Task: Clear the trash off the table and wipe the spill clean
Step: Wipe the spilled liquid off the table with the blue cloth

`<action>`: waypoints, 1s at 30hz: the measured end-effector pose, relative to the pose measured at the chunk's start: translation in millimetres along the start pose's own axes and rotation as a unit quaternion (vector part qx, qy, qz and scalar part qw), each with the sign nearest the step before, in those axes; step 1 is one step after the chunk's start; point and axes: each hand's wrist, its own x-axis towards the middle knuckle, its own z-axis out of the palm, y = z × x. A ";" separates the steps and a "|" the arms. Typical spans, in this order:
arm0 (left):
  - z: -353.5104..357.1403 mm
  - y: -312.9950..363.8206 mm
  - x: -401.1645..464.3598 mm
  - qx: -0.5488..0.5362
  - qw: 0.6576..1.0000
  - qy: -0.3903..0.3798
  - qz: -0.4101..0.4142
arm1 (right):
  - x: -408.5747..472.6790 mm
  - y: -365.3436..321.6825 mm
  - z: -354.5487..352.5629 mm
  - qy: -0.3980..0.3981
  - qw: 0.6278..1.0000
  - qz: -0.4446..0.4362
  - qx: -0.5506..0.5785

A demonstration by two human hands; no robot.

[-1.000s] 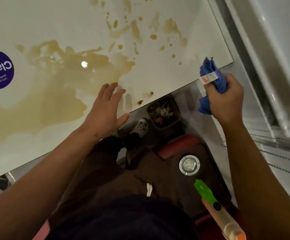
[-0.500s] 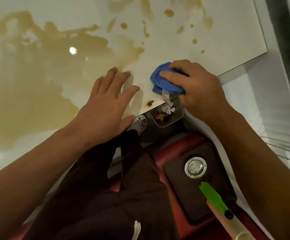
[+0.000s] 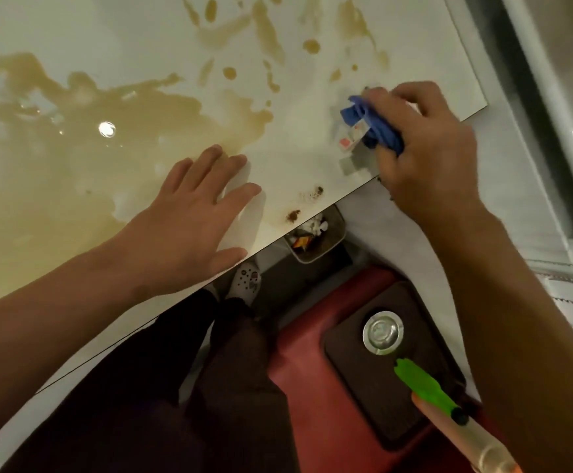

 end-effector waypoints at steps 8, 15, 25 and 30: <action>12.2 -11.1 -2.4 -0.014 0.999 0.043 0.020 | -50.0 35.3 5.5 -0.172 0.974 -0.145 -0.014; 22.8 -17.9 -2.9 -0.013 0.997 0.076 0.028 | -13.0 70.9 -17.3 -0.059 0.997 -0.019 -0.047; 30.6 -24.2 -13.5 -0.005 0.992 0.124 0.019 | -50.6 32.3 21.7 -0.148 0.982 -0.084 0.076; 32.0 -24.6 -14.7 0.005 0.989 0.146 0.003 | -47.6 71.2 -18.7 -0.179 0.983 0.047 -0.023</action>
